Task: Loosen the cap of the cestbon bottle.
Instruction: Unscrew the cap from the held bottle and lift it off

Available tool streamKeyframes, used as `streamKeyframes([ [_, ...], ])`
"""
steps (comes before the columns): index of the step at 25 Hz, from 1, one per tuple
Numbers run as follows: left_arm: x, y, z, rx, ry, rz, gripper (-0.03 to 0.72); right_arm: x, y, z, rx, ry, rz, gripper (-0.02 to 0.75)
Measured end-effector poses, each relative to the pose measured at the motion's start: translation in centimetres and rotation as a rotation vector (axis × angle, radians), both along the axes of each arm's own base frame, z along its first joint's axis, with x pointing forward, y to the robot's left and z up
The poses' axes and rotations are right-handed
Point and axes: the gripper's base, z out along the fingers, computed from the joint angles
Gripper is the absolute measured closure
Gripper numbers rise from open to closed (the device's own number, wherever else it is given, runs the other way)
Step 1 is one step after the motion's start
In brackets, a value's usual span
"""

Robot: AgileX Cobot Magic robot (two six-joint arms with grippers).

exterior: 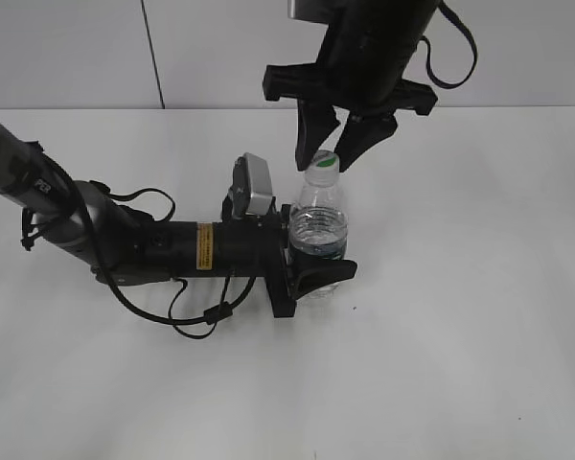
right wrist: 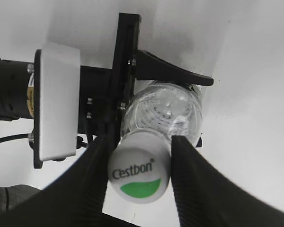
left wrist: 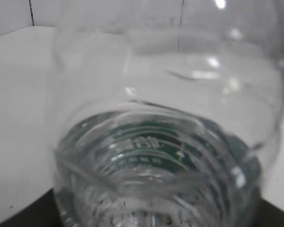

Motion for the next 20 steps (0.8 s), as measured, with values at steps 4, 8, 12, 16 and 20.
streamKeyframes([
  [4, -0.01, 0.00, -0.01, 0.001, -0.002, -0.002, 0.286, 0.02, 0.02, 0.01, -0.003, -0.035, 0.096, 0.427],
  [8, -0.01, 0.00, -0.01, 0.001, -0.003, -0.002, 0.286, 0.04, 0.05, 0.02, -0.005, -0.064, 0.173, 0.432],
  [12, -0.01, 0.00, -0.01, 0.001, -0.004, -0.002, 0.286, 0.05, 0.06, 0.03, -0.007, -0.087, 0.233, 0.432],
  [16, -0.01, 0.00, -0.01, 0.002, -0.004, -0.002, 0.286, 0.08, 0.08, 0.06, -0.008, -0.108, 0.284, 0.433],
  [20, -0.01, 0.00, -0.01, 0.002, -0.004, -0.002, 0.286, 0.09, 0.10, 0.07, -0.009, -0.120, 0.315, 0.434],
])
